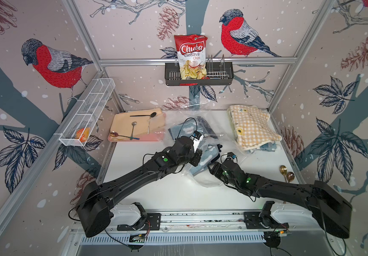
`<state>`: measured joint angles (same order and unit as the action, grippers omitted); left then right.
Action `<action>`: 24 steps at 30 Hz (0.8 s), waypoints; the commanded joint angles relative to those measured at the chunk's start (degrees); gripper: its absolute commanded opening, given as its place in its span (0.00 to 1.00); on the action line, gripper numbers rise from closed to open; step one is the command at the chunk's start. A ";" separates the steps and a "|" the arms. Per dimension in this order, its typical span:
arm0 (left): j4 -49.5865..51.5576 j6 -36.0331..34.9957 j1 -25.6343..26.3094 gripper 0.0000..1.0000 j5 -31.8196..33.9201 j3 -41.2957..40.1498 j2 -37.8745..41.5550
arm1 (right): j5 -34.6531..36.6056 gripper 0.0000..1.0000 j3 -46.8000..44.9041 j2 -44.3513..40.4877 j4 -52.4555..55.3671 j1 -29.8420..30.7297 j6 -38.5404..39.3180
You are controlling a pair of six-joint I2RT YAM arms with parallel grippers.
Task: Take the blanket out of the vacuum bag
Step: Take out the blanket from the vacuum bag.
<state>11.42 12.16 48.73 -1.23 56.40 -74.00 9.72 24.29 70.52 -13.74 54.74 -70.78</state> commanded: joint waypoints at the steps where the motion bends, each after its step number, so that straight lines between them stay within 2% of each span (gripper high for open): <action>1: -1.26 0.40 0.27 0.10 -0.08 0.19 -0.18 | 0.23 0.65 -0.91 1.77 -8.52 0.11 -5.02; 9: -0.99 0.33 0.58 0.10 0.07 0.37 -0.45 | -5.85 0.65 -1.14 10.96 -19.72 -2.78 -8.90; 13: -1.05 0.25 0.66 0.10 0.47 0.23 -0.44 | -8.10 0.60 -1.04 14.32 -25.49 -3.93 -9.50; 19: -0.78 0.18 0.66 0.10 0.44 0.40 -0.66 | -10.31 0.48 0.40 17.16 -28.88 -4.38 -9.12; 24: -0.88 0.16 0.66 0.10 0.53 0.38 -0.45 | -11.89 0.29 0.50 18.96 -30.85 -5.06 -8.93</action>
<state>11.42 12.16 49.30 -1.21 56.40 -74.70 -0.49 24.51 88.75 -40.97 50.02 -79.61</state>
